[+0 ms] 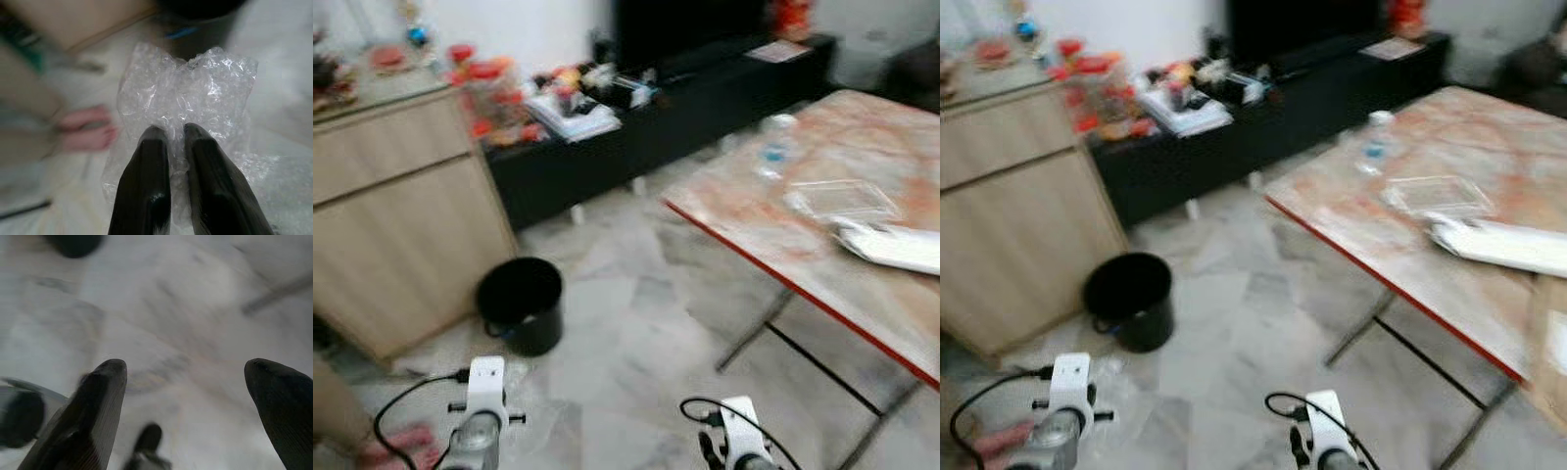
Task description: Picking trash to rubbish bin
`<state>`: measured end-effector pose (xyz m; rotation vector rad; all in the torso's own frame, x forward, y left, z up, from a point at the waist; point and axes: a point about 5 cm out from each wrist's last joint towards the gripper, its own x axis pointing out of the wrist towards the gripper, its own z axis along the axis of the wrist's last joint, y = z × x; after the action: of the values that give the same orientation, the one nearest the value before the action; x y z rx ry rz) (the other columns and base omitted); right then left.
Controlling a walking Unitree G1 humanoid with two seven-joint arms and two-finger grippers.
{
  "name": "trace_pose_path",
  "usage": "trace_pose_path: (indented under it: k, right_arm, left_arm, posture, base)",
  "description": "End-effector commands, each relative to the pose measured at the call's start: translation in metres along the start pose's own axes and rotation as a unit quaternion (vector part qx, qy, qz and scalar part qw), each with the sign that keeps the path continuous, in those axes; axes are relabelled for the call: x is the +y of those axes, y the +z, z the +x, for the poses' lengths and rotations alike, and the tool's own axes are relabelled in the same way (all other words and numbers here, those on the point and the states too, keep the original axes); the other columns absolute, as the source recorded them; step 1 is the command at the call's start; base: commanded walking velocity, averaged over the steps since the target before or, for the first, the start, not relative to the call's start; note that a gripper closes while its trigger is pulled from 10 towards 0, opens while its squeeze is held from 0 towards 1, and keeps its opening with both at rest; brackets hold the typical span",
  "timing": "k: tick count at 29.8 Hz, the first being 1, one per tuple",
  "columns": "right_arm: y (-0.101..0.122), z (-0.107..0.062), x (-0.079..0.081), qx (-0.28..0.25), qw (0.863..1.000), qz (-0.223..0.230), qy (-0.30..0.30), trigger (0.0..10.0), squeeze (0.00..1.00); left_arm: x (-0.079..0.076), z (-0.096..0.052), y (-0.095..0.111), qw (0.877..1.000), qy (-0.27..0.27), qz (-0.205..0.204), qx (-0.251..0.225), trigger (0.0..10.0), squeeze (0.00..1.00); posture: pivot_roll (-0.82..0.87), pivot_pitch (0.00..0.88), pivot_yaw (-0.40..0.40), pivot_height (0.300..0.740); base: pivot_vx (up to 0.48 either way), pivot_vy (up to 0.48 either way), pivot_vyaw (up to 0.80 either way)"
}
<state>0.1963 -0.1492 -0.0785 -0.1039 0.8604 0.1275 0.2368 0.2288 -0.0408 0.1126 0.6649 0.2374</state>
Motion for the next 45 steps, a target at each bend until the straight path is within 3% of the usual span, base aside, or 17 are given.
trace_pose_path:
  k: [1,9,35,45]
  right_arm:
    - [-0.003,-0.001,0.001,0.004,1.000,-0.005,0.004,10.0,0.00]
    - [-0.003,-0.001,0.002,0.004,1.000,-0.002,0.004,10.0,0.00]
    - [0.007,0.002,0.006,-0.012,1.000,0.020,0.014,10.0,0.00]
    - [0.024,0.005,0.015,-0.039,0.998,-0.017,0.050,10.0,0.00]
  left_arm:
    - [-0.002,0.000,0.000,1.000,-0.001,-0.002,0.001,10.0,0.00]
    - [0.000,0.000,0.001,1.000,0.001,-0.002,-0.001,10.0,0.00]
    - [-0.005,0.003,0.013,1.000,-0.009,0.009,-0.022,10.0,0.00]
    - [-0.024,0.008,0.058,0.988,-0.059,0.083,-0.115,10.0,0.00]
  posture:
    - [0.03,0.044,0.045,0.740]
    - [0.03,0.044,0.046,0.740]
    - [0.04,0.039,0.047,0.740]
    - [0.05,0.046,0.047,0.740]
  base:
    - [0.480,0.000,0.80]
    - [0.480,0.000,0.76]
    - [0.480,0.000,-0.09]
    - [0.272,0.000,0.00]
